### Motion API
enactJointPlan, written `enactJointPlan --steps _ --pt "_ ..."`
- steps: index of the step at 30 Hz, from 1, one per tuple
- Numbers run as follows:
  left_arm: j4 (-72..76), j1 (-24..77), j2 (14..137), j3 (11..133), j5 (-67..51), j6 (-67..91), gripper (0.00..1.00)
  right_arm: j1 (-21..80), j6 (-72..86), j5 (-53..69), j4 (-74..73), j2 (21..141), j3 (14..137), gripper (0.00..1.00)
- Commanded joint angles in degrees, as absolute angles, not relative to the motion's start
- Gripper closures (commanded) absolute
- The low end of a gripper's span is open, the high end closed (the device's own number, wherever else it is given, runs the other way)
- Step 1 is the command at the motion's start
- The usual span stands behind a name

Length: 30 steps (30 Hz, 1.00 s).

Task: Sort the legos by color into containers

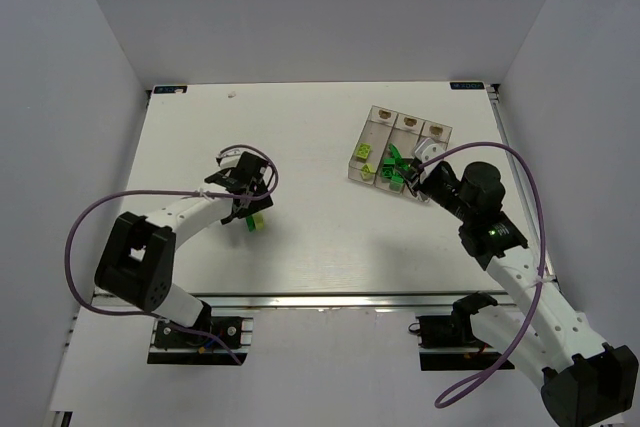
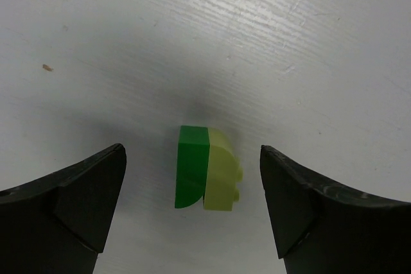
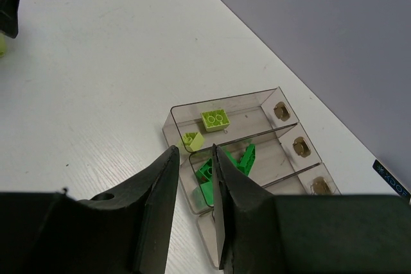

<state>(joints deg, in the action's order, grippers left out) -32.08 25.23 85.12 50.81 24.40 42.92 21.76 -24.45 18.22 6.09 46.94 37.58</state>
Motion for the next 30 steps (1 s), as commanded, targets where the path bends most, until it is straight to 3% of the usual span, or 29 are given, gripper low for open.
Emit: enactJointPlan --steps 1,13,17,27,30 --pt "-30.5 25.2 86.3 49.7 22.1 42.6 0.07 21.5 -24.8 19.1 6.8 46.8 38.3 0.67" --pt "-30.5 25.2 88.9 50.0 21.4 42.7 0.18 21.5 -24.8 19.4 6.5 47.0 38.4 0.66" --pt "-30.1 25.2 88.8 49.7 19.8 43.0 0.29 21.5 -24.8 19.6 6.5 47.0 38.4 0.66" --pt "-29.3 25.2 87.0 50.6 15.2 42.3 0.67 21.4 -24.4 21.1 6.2 47.0 38.6 0.66" --pt "-27.6 25.2 85.2 51.5 10.3 41.4 0.72 21.4 -22.2 25.0 4.9 47.7 39.5 0.60"
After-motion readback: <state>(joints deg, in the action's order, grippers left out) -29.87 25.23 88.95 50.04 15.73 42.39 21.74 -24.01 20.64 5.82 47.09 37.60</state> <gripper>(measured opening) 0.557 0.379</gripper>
